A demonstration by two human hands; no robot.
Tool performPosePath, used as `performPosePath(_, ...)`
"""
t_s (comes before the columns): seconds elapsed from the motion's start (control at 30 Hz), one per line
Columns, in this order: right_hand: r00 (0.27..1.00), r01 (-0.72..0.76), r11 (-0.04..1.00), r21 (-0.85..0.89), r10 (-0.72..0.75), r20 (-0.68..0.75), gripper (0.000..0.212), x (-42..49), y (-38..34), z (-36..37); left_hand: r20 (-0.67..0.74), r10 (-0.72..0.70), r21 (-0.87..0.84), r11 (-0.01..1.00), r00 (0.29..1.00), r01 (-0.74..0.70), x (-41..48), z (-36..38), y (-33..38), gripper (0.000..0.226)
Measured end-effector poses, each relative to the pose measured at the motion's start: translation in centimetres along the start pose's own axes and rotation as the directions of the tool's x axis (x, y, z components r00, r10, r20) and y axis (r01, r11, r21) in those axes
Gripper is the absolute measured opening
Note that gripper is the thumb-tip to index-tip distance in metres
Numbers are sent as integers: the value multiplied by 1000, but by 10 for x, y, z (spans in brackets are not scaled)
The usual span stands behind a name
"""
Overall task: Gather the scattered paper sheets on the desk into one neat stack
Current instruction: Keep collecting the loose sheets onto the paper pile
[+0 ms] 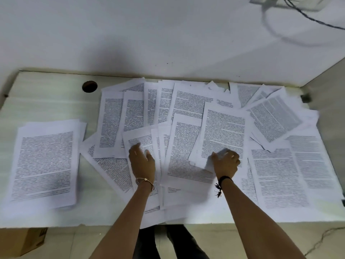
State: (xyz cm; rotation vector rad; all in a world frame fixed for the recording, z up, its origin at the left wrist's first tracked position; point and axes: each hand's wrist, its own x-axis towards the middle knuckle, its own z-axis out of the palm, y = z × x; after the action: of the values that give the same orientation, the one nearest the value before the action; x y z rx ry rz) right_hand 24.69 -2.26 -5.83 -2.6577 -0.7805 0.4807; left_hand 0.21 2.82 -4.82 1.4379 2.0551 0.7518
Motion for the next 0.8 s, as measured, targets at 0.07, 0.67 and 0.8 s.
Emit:
performPosePath(0.07,999,36,998,-46,-35,19,64,10,10,-7,58,15,-27,1000,998,-13,-3,11,13,34)
performPosePath(0.67,915,235,961,148,-270,300,85,23,11,-8,418,-42,-134,985,907,108,1,72,74,54)
performPosePath(0.8,932,307,948,79,-316,175,71,3,3,2,398,-151,-86,976,905,201,-9,64,69,46)
